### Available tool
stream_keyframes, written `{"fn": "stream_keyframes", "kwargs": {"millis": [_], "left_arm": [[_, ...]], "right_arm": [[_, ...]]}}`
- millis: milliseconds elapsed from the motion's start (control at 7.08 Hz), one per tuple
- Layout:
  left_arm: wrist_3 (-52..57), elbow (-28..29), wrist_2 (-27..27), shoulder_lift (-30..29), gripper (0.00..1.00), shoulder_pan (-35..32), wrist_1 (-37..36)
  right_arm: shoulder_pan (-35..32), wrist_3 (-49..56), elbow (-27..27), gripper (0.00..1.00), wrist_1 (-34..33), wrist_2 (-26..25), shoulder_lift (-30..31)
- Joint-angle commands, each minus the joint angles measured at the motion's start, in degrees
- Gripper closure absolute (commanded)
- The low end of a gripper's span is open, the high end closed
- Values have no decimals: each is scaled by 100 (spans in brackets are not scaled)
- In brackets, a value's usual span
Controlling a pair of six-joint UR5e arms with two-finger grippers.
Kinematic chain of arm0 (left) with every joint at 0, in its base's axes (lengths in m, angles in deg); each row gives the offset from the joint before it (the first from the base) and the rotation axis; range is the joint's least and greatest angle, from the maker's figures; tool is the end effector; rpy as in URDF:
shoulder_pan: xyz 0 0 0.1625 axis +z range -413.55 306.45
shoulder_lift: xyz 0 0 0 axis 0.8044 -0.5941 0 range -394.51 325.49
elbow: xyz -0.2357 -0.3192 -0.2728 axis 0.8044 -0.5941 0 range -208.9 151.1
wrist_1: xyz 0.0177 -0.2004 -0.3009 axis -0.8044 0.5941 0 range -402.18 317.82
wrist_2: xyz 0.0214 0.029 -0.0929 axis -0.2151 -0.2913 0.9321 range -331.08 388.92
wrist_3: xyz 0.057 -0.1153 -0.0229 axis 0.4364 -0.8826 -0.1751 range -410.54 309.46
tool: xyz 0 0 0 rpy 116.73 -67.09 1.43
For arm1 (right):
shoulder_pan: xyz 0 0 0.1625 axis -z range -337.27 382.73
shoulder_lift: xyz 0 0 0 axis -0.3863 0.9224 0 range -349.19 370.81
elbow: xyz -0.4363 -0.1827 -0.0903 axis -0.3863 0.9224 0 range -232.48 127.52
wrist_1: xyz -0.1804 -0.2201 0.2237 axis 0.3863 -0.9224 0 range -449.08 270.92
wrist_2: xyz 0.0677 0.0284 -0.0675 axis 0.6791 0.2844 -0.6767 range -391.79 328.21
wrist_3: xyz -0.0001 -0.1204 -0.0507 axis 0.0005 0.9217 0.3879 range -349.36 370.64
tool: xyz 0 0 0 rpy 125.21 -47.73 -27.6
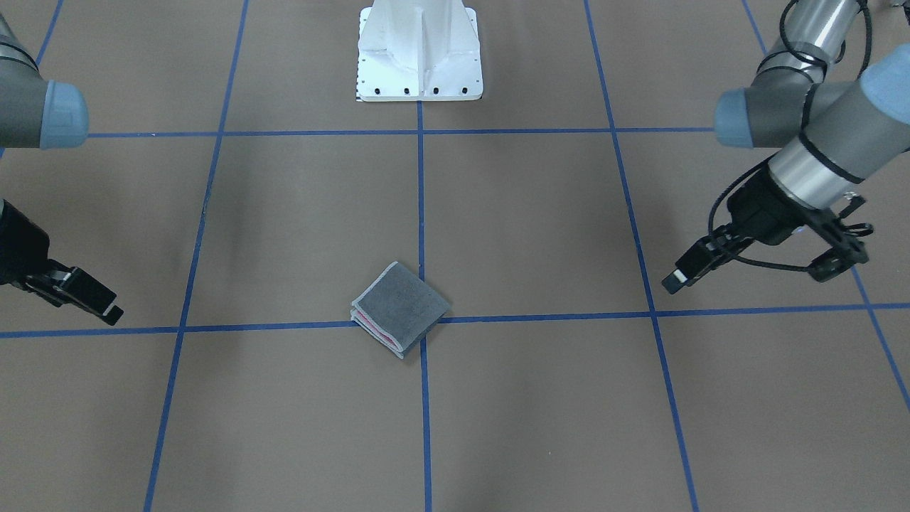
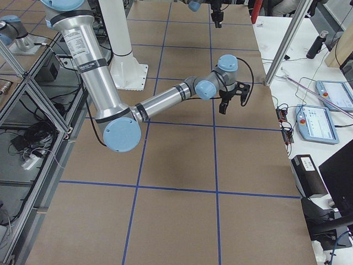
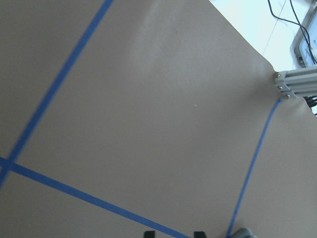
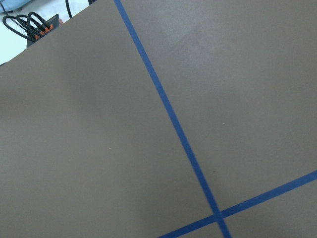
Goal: Fold towel twice with both arms
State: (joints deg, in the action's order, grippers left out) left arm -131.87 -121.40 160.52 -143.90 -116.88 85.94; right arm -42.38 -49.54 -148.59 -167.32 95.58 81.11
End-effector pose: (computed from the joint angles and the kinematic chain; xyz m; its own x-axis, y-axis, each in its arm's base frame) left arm 0.2306 -0.5629 0.4537 0.2836 -0.3135 -0.9062 0.3716 0.9072 -0.1975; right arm -0.2069 -0.5738 0.4908 0.5705 0.2904 0.7682 -0.3243 0.9391 -0.1141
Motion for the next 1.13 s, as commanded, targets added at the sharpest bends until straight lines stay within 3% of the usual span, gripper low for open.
{"fn": "stream_keyframes", "kwargs": {"millis": [0,424,565,706,988], "left_arm": [[2617,-119,23,1055,0,-660,-50],[6654,-84,-38,1368,0,-1662,-1959],[7143,-93,-47,1368,0,-1743,-2671],[7409,-93,-12,1368,0,-1762,-3131],[7745,-163,23,1376,0,-1901,-3968]], "right_arm": [[-378,1643,-127,0,-209,24,526],[-1099,3779,-66,0,-244,77,1335],[-1318,4255,-4,0,-375,269,1476],[-1538,4869,-4,0,-942,610,1469],[-1637,5567,-22,0,-1579,640,1451]]}}
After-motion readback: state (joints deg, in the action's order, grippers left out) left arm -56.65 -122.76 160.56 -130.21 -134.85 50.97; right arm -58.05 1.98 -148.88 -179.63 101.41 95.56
